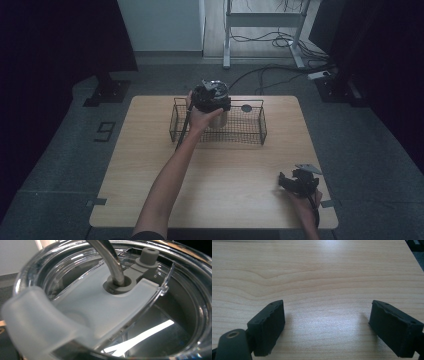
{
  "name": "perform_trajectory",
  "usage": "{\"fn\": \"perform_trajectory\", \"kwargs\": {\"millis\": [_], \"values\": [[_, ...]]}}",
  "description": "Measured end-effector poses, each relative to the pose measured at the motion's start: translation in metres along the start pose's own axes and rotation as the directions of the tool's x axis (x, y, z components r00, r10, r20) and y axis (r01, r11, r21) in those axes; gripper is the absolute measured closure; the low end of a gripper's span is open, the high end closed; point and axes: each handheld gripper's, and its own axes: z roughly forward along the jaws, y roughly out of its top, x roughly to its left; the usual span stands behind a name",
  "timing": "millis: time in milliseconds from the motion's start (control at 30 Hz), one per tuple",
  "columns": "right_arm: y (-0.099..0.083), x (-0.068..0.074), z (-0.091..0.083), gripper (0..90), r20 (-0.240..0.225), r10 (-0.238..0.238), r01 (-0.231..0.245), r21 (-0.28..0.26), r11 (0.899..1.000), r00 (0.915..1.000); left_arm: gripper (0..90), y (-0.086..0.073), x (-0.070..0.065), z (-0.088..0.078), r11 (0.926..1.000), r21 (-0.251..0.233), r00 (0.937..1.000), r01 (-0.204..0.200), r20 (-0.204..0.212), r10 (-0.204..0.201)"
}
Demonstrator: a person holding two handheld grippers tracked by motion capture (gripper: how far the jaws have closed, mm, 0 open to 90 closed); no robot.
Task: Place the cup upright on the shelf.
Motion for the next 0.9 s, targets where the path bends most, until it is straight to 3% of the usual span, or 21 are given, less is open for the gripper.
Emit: {"fn": "perform_trajectory", "kwargs": {"millis": [467, 900], "values": [[0.0, 0.0, 0.0, 12.8, 0.0, 0.001, -0.001, 0.001, 1.0, 1.0, 3.9, -0.022, -0.005, 0.02, 0.9987, 0.05, 0.9995, -0.003, -0.031, 0.005], [0.0, 0.0, 0.0, 12.8, 0.0, 0.0, 0.0, 0.001, 1.0, 1.0, 3.9, -0.037, -0.006, 0.031, 0.9959, 0.091, 0.9999, 0.004, -0.013, -0.003]]}}
